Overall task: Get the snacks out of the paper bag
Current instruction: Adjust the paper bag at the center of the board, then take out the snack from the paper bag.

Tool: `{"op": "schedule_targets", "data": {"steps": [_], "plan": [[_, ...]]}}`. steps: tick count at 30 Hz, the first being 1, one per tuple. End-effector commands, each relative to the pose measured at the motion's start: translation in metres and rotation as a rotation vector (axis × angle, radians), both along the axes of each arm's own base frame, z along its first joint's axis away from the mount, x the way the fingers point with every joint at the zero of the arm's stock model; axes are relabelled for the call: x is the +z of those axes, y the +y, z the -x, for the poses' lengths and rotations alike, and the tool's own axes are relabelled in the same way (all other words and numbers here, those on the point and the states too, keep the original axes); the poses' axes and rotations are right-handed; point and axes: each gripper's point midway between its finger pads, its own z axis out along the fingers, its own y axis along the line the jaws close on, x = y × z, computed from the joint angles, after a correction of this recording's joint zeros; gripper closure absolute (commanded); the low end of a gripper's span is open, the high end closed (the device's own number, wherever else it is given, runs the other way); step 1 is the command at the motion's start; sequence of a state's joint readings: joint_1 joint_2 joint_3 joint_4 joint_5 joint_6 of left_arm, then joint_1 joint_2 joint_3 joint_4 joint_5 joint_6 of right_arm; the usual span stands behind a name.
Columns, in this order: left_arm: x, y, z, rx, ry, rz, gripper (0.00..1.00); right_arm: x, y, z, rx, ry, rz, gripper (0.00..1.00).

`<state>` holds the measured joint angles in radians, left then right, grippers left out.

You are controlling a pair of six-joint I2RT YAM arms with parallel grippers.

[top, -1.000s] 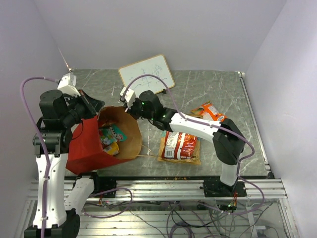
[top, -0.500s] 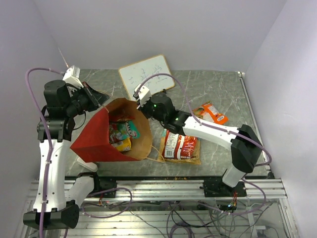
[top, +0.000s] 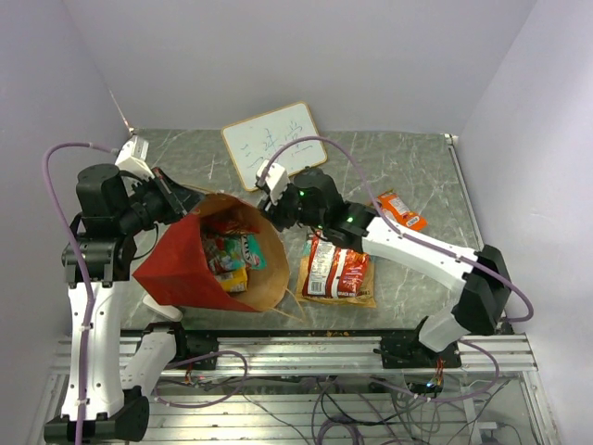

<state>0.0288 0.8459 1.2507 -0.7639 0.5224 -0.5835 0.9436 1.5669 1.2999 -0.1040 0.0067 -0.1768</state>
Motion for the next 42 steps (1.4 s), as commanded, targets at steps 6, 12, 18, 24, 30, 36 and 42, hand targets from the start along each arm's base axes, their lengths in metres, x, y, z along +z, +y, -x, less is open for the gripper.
{"op": "schedule_targets", "data": {"steps": [6, 12, 18, 24, 30, 36, 42], "plan": [[0.022, -0.003, -0.006, -0.014, -0.023, 0.022, 0.93, 0.024, 0.022, 0.113, 0.407, -0.182, -0.017, 0.38], [0.025, -0.003, -0.008, -0.01, -0.026, 0.018, 0.93, 0.002, 0.051, 0.111, 0.47, -0.283, -0.01, 0.4], [0.025, -0.001, -0.008, -0.001, -0.017, 0.011, 0.93, -0.033, 0.08, 0.063, 0.402, -0.374, 0.083, 0.44], [0.025, 0.0, -0.008, 0.002, -0.008, 0.003, 0.93, -0.06, 0.083, 0.024, 0.348, -0.401, 0.137, 0.45], [0.025, 0.0, -0.007, 0.007, 0.0, 0.008, 0.93, -0.073, 0.091, 0.008, 0.358, -0.43, 0.165, 0.41], [0.025, 0.0, -0.007, 0.013, 0.006, 0.017, 0.93, -0.078, 0.107, 0.0, 0.365, -0.441, 0.163, 0.4], [0.027, 0.0, -0.005, 0.016, 0.007, 0.023, 0.93, -0.093, 0.119, -0.007, 0.385, -0.449, 0.197, 0.42]]}}
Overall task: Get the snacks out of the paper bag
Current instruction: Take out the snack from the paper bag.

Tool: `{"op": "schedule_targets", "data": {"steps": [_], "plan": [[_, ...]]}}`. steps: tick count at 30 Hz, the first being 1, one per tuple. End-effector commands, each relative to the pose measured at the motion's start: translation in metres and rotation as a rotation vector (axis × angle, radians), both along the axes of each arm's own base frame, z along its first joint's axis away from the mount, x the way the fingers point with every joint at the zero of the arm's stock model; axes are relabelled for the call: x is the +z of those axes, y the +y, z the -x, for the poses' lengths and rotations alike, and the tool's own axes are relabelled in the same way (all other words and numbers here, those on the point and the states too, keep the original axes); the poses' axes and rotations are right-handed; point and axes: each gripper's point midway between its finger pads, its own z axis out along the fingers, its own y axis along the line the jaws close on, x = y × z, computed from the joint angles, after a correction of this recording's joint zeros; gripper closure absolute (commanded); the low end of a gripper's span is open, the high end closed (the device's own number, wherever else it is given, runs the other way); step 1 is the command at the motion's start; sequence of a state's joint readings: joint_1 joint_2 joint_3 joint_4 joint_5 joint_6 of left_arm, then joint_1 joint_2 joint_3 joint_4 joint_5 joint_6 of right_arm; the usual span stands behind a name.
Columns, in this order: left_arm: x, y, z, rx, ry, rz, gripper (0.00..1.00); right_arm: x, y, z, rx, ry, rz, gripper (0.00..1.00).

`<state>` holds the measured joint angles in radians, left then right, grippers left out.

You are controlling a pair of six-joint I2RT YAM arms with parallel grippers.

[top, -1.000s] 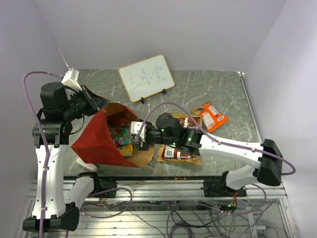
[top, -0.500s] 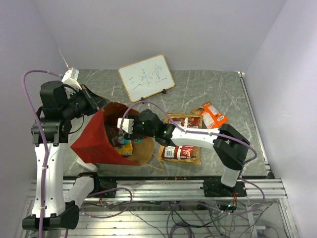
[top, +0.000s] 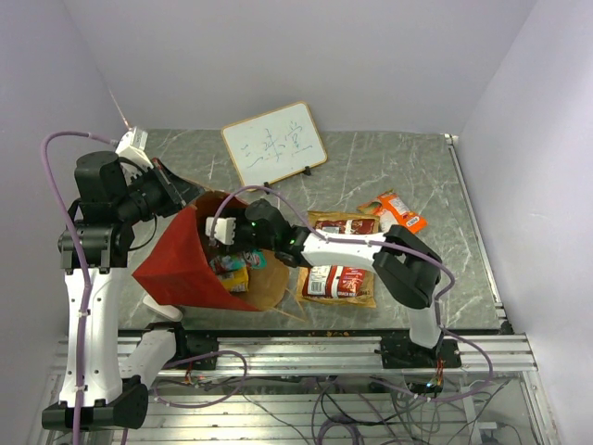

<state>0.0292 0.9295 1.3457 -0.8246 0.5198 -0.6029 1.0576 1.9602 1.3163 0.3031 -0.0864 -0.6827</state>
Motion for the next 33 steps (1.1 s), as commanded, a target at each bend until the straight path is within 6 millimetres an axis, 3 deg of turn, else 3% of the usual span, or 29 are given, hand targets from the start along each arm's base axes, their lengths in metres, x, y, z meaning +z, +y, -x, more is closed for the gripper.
{"op": "schedule_targets", "data": {"steps": [1, 3, 8, 13, 18, 21, 28, 33], "plan": [[0.019, 0.0, 0.006, 0.009, -0.051, 0.006, 0.93, 0.0, 0.012, -0.007, 0.022, -0.044, 0.004, 0.43], [0.019, 0.001, 0.007, 0.011, -0.048, 0.004, 0.93, -0.002, 0.015, -0.005, 0.036, -0.033, 0.002, 0.47], [0.018, 0.002, 0.008, 0.021, -0.045, -0.003, 0.93, -0.006, 0.016, 0.004, 0.062, -0.012, 0.018, 0.78], [0.013, 0.006, 0.007, 0.048, -0.033, -0.003, 0.93, 0.025, 0.012, 0.016, 0.068, 0.043, -0.032, 1.0], [0.012, 0.01, 0.003, 0.085, -0.035, 0.0, 0.93, 0.066, -0.002, 0.04, 0.096, 0.141, -0.104, 1.0], [0.013, 0.011, -0.002, 0.092, -0.045, 0.004, 0.93, 0.082, -0.016, 0.066, 0.151, 0.221, -0.131, 1.0], [0.019, 0.013, -0.012, 0.091, -0.066, -0.014, 0.93, 0.107, -0.066, 0.101, 0.112, 0.394, -0.185, 1.0], [0.015, 0.015, -0.016, 0.093, -0.061, -0.041, 0.93, 0.123, -0.109, 0.112, 0.008, 0.455, -0.214, 1.0]]}}
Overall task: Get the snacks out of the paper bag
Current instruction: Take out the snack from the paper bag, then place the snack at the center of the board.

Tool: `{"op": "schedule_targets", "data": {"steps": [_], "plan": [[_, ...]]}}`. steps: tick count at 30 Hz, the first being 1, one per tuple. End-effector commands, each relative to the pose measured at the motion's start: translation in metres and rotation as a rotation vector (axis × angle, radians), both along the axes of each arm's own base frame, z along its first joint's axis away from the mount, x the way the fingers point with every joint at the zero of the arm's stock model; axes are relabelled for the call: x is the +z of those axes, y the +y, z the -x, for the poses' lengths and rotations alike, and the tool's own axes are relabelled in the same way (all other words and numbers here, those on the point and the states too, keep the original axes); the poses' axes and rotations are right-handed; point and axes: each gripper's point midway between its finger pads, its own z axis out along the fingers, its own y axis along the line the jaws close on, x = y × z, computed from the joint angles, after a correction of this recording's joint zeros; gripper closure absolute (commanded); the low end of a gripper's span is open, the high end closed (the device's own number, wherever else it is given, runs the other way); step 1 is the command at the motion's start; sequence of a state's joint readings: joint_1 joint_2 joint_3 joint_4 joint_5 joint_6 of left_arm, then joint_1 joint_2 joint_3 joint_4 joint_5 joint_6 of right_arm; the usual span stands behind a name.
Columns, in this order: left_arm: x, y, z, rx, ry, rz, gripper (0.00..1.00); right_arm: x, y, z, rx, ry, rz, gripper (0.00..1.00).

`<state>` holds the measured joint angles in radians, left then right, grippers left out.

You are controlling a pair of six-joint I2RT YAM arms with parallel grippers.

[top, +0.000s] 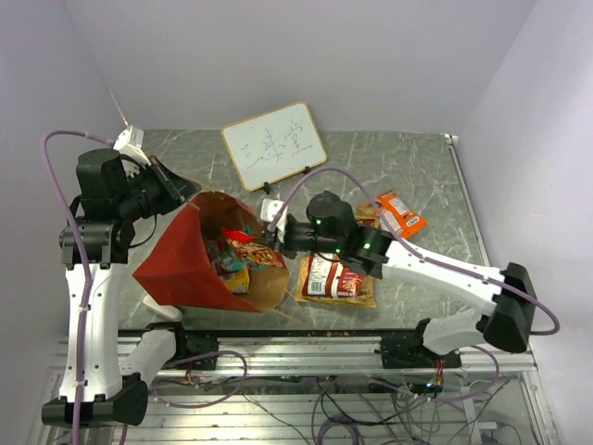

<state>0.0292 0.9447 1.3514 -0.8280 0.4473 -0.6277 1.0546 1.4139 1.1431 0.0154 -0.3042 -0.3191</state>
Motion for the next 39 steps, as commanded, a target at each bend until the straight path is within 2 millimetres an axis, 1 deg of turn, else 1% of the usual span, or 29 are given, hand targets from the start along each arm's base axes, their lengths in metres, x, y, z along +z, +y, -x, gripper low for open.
{"op": "schedule_targets", "data": {"steps": [1, 3, 5, 7, 9, 13, 14, 17, 19, 21, 23, 24, 28, 32, 35, 39], "plan": [[0.017, 0.006, -0.007, 0.021, -0.078, -0.042, 0.93, 0.005, -0.038, 0.01, -0.112, 0.131, 0.018, 1.0], [0.012, 0.008, -0.007, 0.028, -0.066, -0.054, 0.93, 0.013, -0.059, 0.001, -0.233, 0.149, 0.015, 1.0], [0.007, 0.01, -0.008, 0.029, -0.052, -0.065, 0.93, 0.021, -0.083, -0.013, -0.384, 0.149, 0.017, 1.0], [0.003, 0.011, -0.009, 0.033, -0.036, -0.079, 0.93, 0.029, -0.109, -0.031, -0.533, 0.159, 0.012, 1.0], [0.002, 0.013, -0.009, 0.036, -0.03, -0.091, 0.93, 0.03, -0.137, -0.051, -0.645, 0.166, 0.013, 1.0], [0.002, 0.014, -0.007, 0.043, -0.022, -0.096, 0.93, 0.034, -0.203, -0.109, -0.893, 0.211, -0.06, 1.0], [0.002, 0.014, -0.006, 0.043, -0.02, -0.093, 0.93, 0.035, -0.223, -0.126, -0.964, 0.219, -0.08, 1.0], [0.002, 0.012, -0.005, 0.039, -0.018, -0.072, 0.93, 0.034, -0.263, -0.165, -1.093, 0.259, -0.142, 1.0], [0.002, 0.01, -0.004, 0.035, -0.012, -0.064, 0.93, 0.031, -0.284, -0.187, -1.143, 0.301, -0.192, 1.0], [0.002, 0.009, -0.004, 0.03, -0.005, -0.061, 0.93, 0.024, -0.3, -0.205, -1.169, 0.35, -0.237, 1.0], [0.003, 0.009, -0.004, 0.026, 0.002, -0.065, 0.93, 0.015, -0.31, -0.219, -1.186, 0.379, -0.265, 1.0], [0.004, 0.009, -0.005, 0.022, 0.002, -0.065, 0.93, 0.009, -0.311, -0.225, -1.177, 0.397, -0.278, 1.0], [0.004, 0.008, -0.005, 0.011, 0.014, -0.067, 0.93, -0.014, -0.32, -0.239, -1.157, 0.511, -0.354, 1.0], [0.0, 0.008, -0.005, 0.006, 0.029, -0.074, 0.93, -0.043, -0.345, -0.243, -1.195, 0.604, -0.435, 1.0], [-0.003, 0.007, -0.006, 0.001, 0.035, -0.071, 0.93, -0.076, -0.36, -0.235, -1.241, 0.67, -0.433, 1.0], [-0.006, 0.007, -0.006, -0.001, 0.039, -0.071, 0.93, -0.109, -0.385, -0.218, -1.345, 0.717, -0.412, 1.0]]}}
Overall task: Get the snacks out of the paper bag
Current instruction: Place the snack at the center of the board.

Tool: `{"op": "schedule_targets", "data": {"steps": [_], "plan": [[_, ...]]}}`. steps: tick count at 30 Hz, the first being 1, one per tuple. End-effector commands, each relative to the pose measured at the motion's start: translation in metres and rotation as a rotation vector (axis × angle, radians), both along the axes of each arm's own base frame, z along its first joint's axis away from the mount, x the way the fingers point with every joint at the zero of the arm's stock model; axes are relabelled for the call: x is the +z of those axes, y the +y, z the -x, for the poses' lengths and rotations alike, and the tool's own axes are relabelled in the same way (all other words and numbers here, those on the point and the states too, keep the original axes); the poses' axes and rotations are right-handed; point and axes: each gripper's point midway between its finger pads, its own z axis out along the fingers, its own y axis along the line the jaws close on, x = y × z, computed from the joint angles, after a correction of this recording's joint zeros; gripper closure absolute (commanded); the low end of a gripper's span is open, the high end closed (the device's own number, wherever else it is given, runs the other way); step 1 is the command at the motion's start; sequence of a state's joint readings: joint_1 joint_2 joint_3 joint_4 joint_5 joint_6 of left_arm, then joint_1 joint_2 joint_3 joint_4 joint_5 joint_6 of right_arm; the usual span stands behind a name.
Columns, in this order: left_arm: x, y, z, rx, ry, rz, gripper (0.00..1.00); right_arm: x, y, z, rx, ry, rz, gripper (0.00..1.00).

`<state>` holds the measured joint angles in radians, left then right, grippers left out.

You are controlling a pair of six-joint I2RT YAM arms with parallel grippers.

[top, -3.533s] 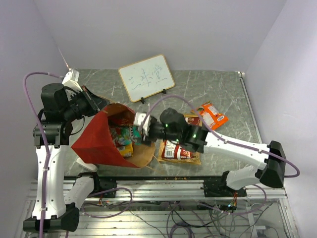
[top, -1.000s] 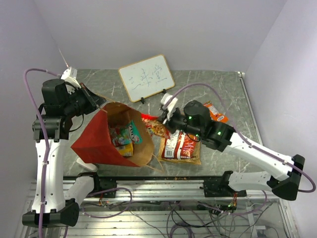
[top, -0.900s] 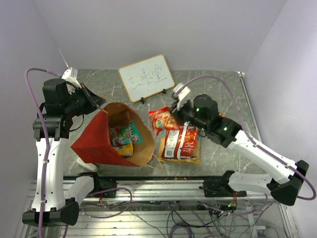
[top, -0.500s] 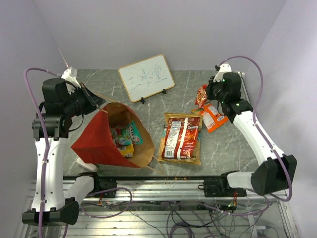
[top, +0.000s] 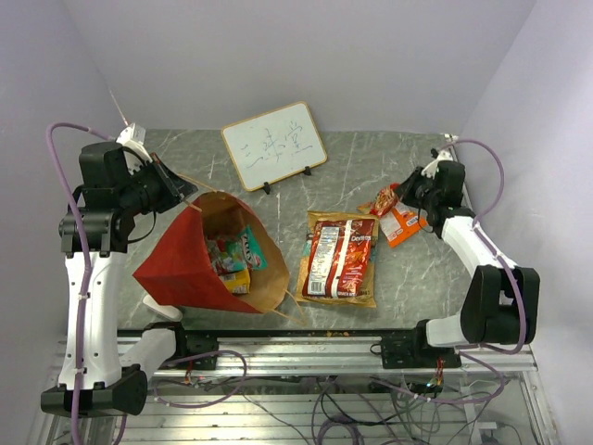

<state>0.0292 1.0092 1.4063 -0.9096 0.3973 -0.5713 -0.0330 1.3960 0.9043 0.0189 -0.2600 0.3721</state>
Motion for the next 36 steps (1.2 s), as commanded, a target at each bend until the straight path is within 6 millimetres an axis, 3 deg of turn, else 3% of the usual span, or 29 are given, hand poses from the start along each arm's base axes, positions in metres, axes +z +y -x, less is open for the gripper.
{"op": "schedule_targets", "data": {"steps": [1, 8, 13, 19, 24, 28, 36], "plan": [[0.006, -0.003, 0.001, -0.024, -0.029, -0.002, 0.93, -0.016, -0.018, 0.01, -0.068, 0.012, -0.028, 1.0], [0.002, -0.005, -0.005, -0.034, -0.021, 0.008, 0.93, -0.066, -0.058, 0.045, -0.23, 0.127, 0.09, 1.0], [0.002, -0.006, -0.008, -0.042, -0.018, 0.006, 0.93, -0.086, -0.077, 0.051, -0.316, 0.168, 0.082, 1.0], [0.003, -0.006, -0.01, -0.047, -0.021, 0.006, 0.93, -0.085, -0.086, 0.04, -0.338, 0.148, 0.053, 1.0], [0.003, -0.005, -0.009, -0.044, -0.025, -0.002, 0.93, -0.075, -0.063, 0.029, -0.222, 0.088, -0.029, 1.0], [0.004, -0.005, -0.009, -0.043, -0.028, -0.003, 0.93, -0.07, -0.06, 0.029, -0.189, 0.092, -0.023, 1.0], [0.005, -0.006, -0.008, -0.038, -0.03, 0.01, 0.93, -0.074, -0.078, 0.044, -0.259, 0.153, 0.068, 0.78]]}}
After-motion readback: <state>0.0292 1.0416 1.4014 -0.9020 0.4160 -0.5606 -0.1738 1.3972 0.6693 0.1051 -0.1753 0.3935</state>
